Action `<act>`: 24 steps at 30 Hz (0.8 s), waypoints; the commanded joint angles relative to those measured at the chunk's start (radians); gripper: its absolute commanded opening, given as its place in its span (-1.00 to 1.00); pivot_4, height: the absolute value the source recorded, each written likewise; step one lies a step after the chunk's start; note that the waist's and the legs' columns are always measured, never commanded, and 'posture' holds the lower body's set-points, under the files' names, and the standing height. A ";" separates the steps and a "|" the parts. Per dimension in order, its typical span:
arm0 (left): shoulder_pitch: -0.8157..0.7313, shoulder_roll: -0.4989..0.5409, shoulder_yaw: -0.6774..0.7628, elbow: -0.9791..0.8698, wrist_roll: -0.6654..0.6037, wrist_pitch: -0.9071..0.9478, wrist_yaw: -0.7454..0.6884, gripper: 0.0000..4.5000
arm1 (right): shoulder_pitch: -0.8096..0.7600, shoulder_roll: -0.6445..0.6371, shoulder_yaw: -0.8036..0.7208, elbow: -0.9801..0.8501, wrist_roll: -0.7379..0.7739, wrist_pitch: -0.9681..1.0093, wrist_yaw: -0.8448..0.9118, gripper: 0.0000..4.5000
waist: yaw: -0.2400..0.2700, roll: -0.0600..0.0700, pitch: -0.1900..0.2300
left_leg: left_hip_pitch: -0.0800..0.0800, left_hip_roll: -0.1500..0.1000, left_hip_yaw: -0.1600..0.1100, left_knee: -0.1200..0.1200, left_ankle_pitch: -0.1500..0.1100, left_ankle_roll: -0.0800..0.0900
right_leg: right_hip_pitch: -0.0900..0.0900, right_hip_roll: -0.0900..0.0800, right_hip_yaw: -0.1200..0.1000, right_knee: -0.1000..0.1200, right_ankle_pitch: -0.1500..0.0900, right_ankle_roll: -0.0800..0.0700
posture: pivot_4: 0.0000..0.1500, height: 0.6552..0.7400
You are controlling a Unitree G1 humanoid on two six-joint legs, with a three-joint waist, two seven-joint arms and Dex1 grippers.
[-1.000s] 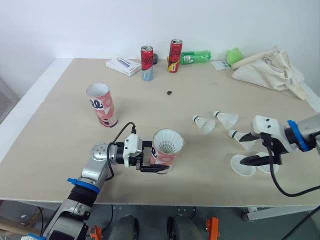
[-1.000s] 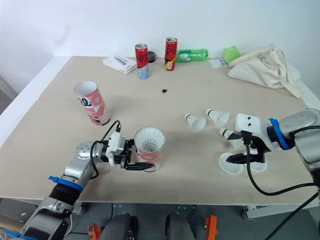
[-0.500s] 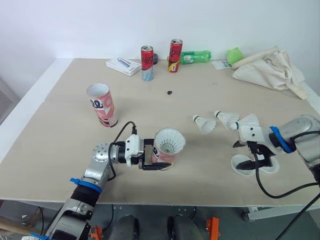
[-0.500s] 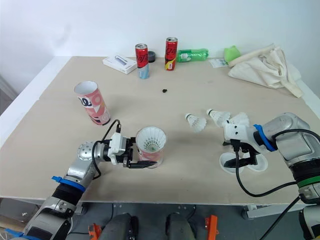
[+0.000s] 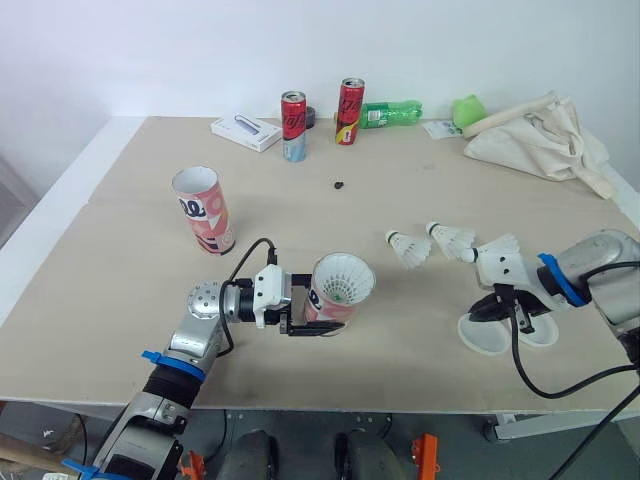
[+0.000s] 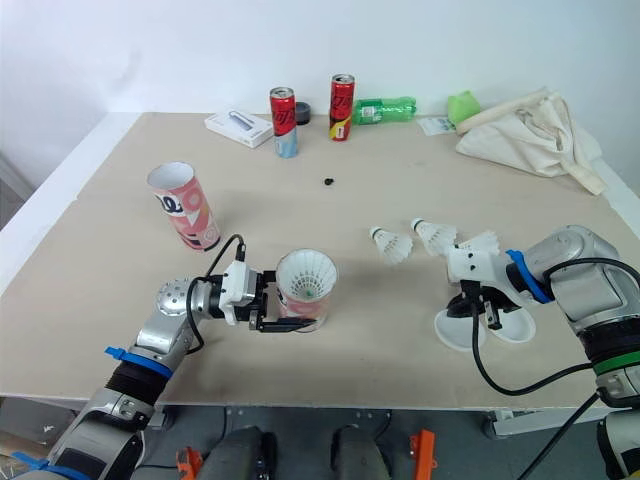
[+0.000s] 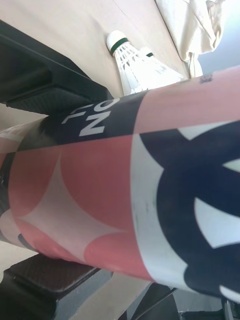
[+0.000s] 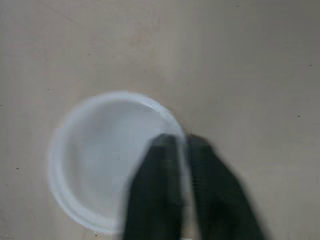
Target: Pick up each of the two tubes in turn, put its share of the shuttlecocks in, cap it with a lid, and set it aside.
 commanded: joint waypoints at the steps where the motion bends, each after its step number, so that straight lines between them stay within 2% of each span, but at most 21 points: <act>1: -0.023 -0.003 -0.001 0.005 0.001 -0.001 0.009 0.44 | -0.008 -0.009 -0.015 -0.022 0.008 0.009 0.033 -0.99 | 0.000 0.000 0.000 | 0.000 0.000 0.000 0.000 0.000 0.000 | 0.000 0.000 0.000 0.000 0.000 0.000 | 1.00 0.82; 6: -0.029 -0.008 -0.002 0.023 0.008 -0.012 0.010 0.44 | -0.033 0.001 -0.036 -0.106 0.071 0.117 0.070 -0.99 | -0.001 0.000 0.000 | 0.000 0.000 0.000 0.000 0.000 0.000 | 0.000 0.000 0.000 0.000 0.000 0.000 | 1.00 0.82; 10: -0.035 -0.011 -0.004 0.041 0.013 -0.025 0.008 0.44 | -0.114 -0.003 -0.062 -0.243 0.218 0.285 0.081 -0.99 | -0.001 0.002 0.001 | 0.000 0.001 0.001 0.000 0.000 0.000 | -0.001 0.001 0.001 0.000 0.000 0.000 | 1.00 0.82; 17: -0.045 -0.032 0.001 0.085 0.016 -0.062 0.013 0.44 | -0.361 -0.051 0.001 -0.355 0.396 0.377 0.082 -0.99 | 0.000 0.002 0.002 | -0.001 0.001 0.000 0.000 0.000 0.000 | -0.001 0.000 0.000 0.000 0.000 0.000 | 1.00 0.82; 24: -0.058 -0.022 -0.044 0.094 0.012 0.024 -0.059 0.44 | -0.618 0.026 0.127 -0.309 0.475 0.403 0.082 -0.99 | -0.001 0.002 0.002 | -0.002 0.001 0.002 0.000 0.000 0.000 | -0.003 0.000 0.000 0.000 0.001 -0.003 | 1.00 0.82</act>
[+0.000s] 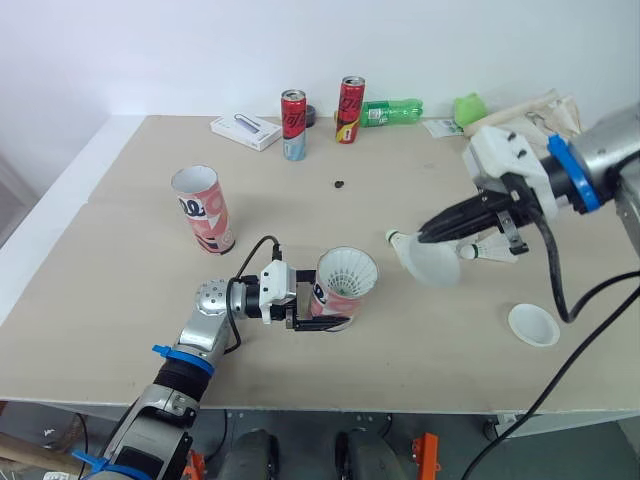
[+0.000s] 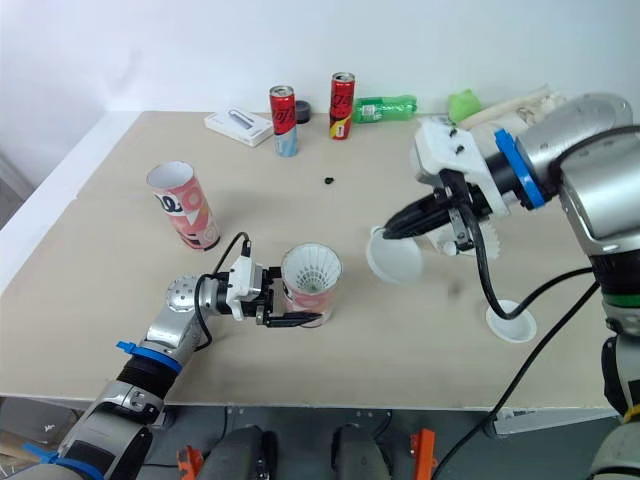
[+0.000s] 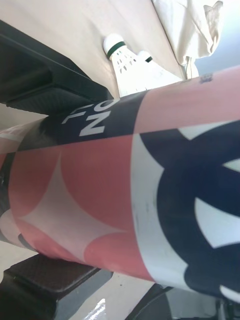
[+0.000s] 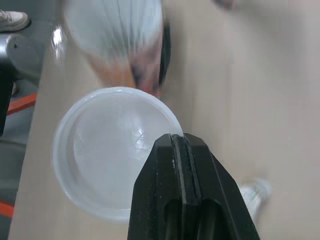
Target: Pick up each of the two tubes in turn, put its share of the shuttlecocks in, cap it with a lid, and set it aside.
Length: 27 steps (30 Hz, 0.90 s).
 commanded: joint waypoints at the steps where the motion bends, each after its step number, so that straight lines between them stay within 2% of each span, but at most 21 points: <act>1: -0.018 0.018 -0.043 0.009 0.021 0.047 -0.047 0.44 | -0.086 0.027 0.037 0.015 0.033 0.000 0.042 -0.99 | 0.000 0.000 0.000 | 0.000 0.000 0.000 0.000 0.000 0.000 | 0.000 0.000 0.000 0.000 0.000 0.000 | 1.00 0.82; 6: -0.046 0.033 -0.054 0.022 0.013 0.126 -0.076 0.44 | -0.176 0.113 0.095 0.058 0.023 -0.041 0.042 -0.99 | 0.000 0.000 0.000 | -0.002 0.000 -0.001 0.000 -0.002 0.002 | -0.001 0.000 0.000 0.000 -0.001 -0.001 | 1.00 0.82; 16: -0.028 0.050 -0.046 -0.009 -0.015 0.235 -0.097 0.44 | -0.198 0.210 0.228 0.092 -0.104 -0.206 0.042 -0.99 | -0.002 0.000 0.000 | -0.002 0.000 -0.001 0.000 -0.003 0.004 | -0.002 0.001 0.000 0.000 -0.001 -0.001 | 1.00 0.82; 27: -0.033 0.029 -0.031 0.023 -0.017 0.229 -0.087 0.44 | -0.212 0.303 0.242 0.091 -0.171 -0.270 0.042 -0.99 | -0.002 0.000 0.000 | -0.001 0.002 -0.001 0.000 -0.003 0.004 | -0.001 0.002 0.000 0.000 -0.001 -0.002 | 1.00 0.82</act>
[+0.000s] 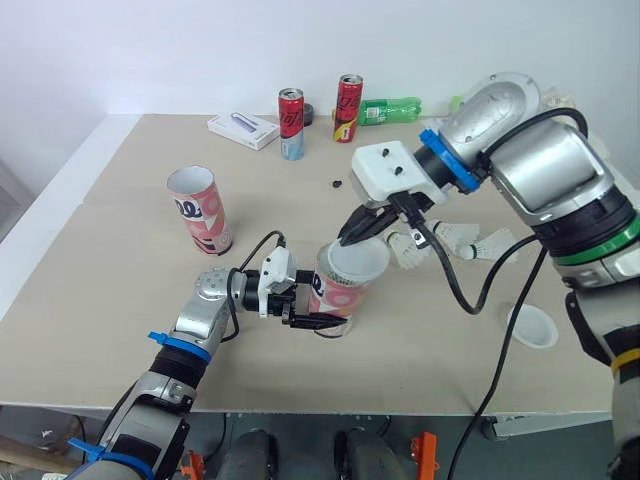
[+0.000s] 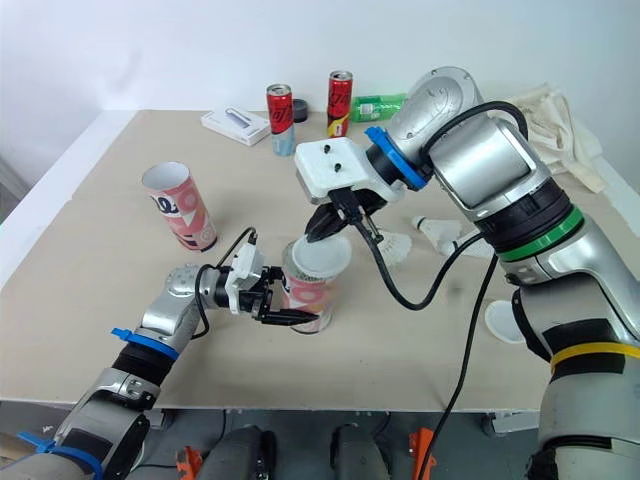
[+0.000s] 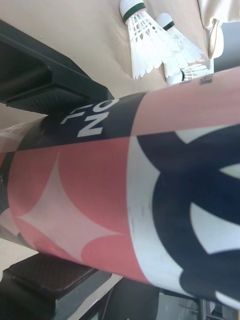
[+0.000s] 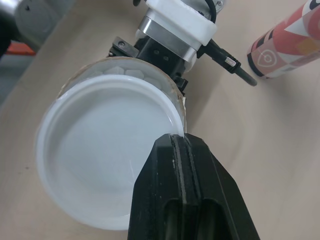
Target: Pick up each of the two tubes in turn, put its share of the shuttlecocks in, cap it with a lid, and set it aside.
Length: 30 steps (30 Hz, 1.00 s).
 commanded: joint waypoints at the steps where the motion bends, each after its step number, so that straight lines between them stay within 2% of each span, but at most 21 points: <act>1: 0.021 0.001 -0.028 0.037 0.031 -0.002 -0.013 0.44 | -0.014 0.006 -0.012 -0.044 -0.003 -0.012 0.040 -0.99 | 0.000 0.000 0.000 | 0.000 0.000 0.000 0.000 0.000 0.000 | 0.000 0.000 0.000 0.000 0.000 0.000 | 1.00 0.82; 9: 0.026 0.003 -0.042 0.078 0.065 -0.102 -0.018 0.44 | 0.029 0.037 -0.057 -0.100 -0.038 -0.023 0.033 -0.99 | 0.001 0.000 0.000 | 0.002 0.000 0.001 0.000 0.000 0.000 | 0.002 0.000 0.000 0.000 0.001 -0.001 | 1.00 0.82; 23: 0.019 -0.005 -0.034 0.094 0.059 -0.122 -0.014 0.44 | 0.083 0.072 -0.097 -0.120 -0.113 -0.068 0.023 -0.99 | 0.001 -0.002 -0.001 | 0.004 0.001 0.001 0.001 0.001 -0.001 | 0.003 0.000 0.000 0.001 0.002 -0.002 | 1.00 0.82; 29: 0.019 0.001 -0.037 0.074 0.060 -0.112 -0.006 0.44 | 0.136 0.072 -0.112 -0.164 -0.099 -0.029 0.040 -0.99 | 0.001 -0.003 -0.002 | 0.004 0.001 0.001 0.001 0.001 -0.001 | 0.003 0.000 0.000 0.000 0.001 -0.002 | 1.00 0.82; 30: 0.019 0.002 -0.038 0.070 0.060 -0.110 -0.005 0.44 | 0.140 0.077 -0.116 -0.162 -0.101 -0.027 0.039 -0.86 | 0.001 -0.003 -0.002 | 0.004 0.001 0.001 0.001 0.001 -0.001 | 0.003 0.000 0.000 0.000 0.001 -0.002 | 1.00 0.82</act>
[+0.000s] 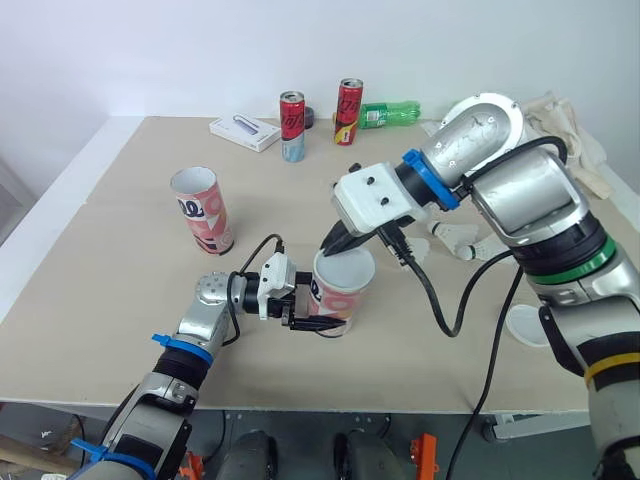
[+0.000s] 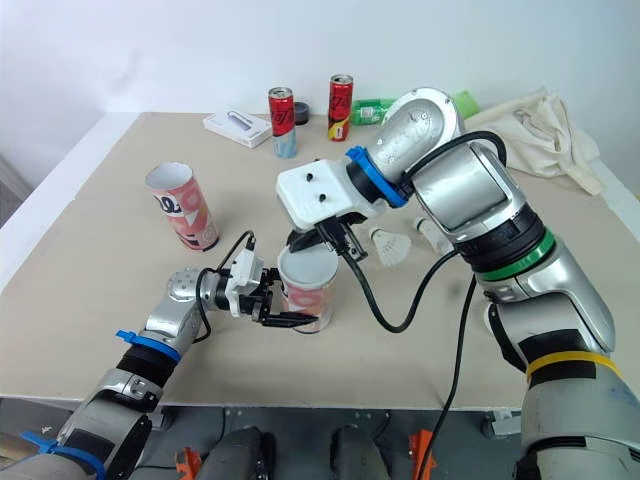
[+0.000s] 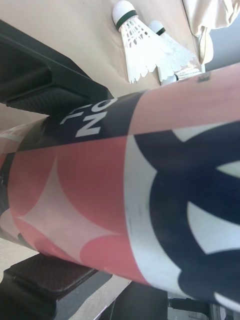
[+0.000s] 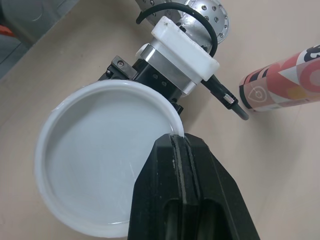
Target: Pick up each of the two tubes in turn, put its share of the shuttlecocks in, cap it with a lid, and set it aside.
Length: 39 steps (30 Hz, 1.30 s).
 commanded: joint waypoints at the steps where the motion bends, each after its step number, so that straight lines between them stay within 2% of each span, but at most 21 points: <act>1: 0.018 0.012 -0.032 0.007 0.043 0.024 -0.001 0.44 | 0.022 0.009 0.001 -0.028 0.003 0.014 0.040 -0.69 | 0.000 0.000 0.000 | 0.000 0.000 0.000 0.000 0.000 0.000 | 0.000 0.000 0.000 0.000 0.000 0.000 | 1.00 0.82; 2: 0.018 0.012 -0.032 0.004 0.043 0.027 0.000 0.44 | 0.024 0.013 -0.003 -0.026 0.003 0.016 0.040 -0.57 | 0.000 0.000 0.000 | 0.000 0.000 0.000 0.000 0.000 0.000 | 0.000 0.000 0.000 0.000 0.000 0.000 | 1.00 0.82; 7: 0.018 0.015 -0.034 -0.010 0.039 0.044 0.002 0.44 | 0.010 0.032 -0.028 -0.004 -0.006 0.032 0.024 0.52 | 0.000 0.000 0.000 | 0.000 0.000 0.000 0.000 0.000 0.000 | 0.000 0.000 0.000 0.000 0.000 0.000 | 1.00 0.82; 8: 0.018 0.015 -0.034 -0.014 0.038 0.049 0.002 0.44 | -0.004 0.035 -0.040 0.009 -0.005 0.041 0.020 0.66 | 0.000 0.000 0.000 | 0.000 0.000 0.000 0.000 0.000 0.000 | 0.000 0.000 0.000 0.000 0.000 0.000 | 1.00 0.82; 15: 0.015 0.012 -0.036 -0.027 0.037 0.067 0.005 0.44 | -0.095 0.035 -0.130 0.082 0.052 0.121 0.034 0.66 | 0.000 0.000 0.001 | -0.002 0.000 0.000 0.000 0.000 0.000 | -0.002 0.000 0.000 0.000 0.000 0.000 | 1.00 0.82; 18: 0.013 0.011 -0.036 -0.028 0.038 0.070 0.007 0.44 | -0.097 -0.023 -0.137 0.043 0.166 0.174 0.041 0.66 | 0.002 0.000 0.001 | -0.002 0.000 -0.001 0.000 0.000 0.000 | -0.002 0.000 -0.001 0.000 0.000 0.000 | 1.00 0.82; 21: 0.012 0.011 -0.036 -0.029 0.038 0.071 0.009 0.44 | -0.068 -0.070 -0.108 -0.006 0.208 0.202 0.041 0.30 | 0.001 0.000 0.001 | -0.002 0.000 0.000 0.000 -0.001 0.000 | -0.001 -0.002 -0.001 -0.001 0.000 0.000 | 1.00 0.82; 25: 0.015 0.013 -0.037 -0.035 0.039 0.073 0.009 0.44 | -0.049 -0.104 -0.076 -0.043 0.251 0.215 0.041 -0.64 | 0.001 0.000 0.001 | -0.002 0.000 0.000 0.000 -0.001 0.000 | -0.002 -0.003 -0.002 -0.001 0.000 0.000 | 1.00 0.82; 27: 0.016 0.014 -0.037 -0.038 0.039 0.073 0.009 0.44 | -0.045 -0.117 -0.059 -0.053 0.259 0.212 0.041 -0.94 | 0.001 0.000 0.001 | -0.002 0.000 0.000 0.000 -0.001 0.000 | -0.002 -0.002 -0.002 -0.001 -0.001 -0.001 | 1.00 0.82; 33: 0.020 0.019 -0.033 -0.048 0.038 0.079 0.014 0.44 | -0.040 -0.214 0.035 -0.091 0.307 0.163 0.041 -0.94 | 0.001 -0.001 0.001 | -0.002 0.000 0.000 0.000 -0.002 0.000 | -0.002 -0.003 -0.002 -0.001 -0.001 0.000 | 1.00 0.82; 39: 0.027 0.024 -0.031 -0.058 0.038 0.085 0.018 0.44 | -0.075 -0.247 0.122 -0.068 0.280 0.089 0.041 -0.94 | 0.001 -0.001 0.001 | -0.002 0.000 0.001 0.000 -0.002 0.000 | -0.002 -0.002 -0.002 -0.002 -0.001 0.000 | 1.00 0.82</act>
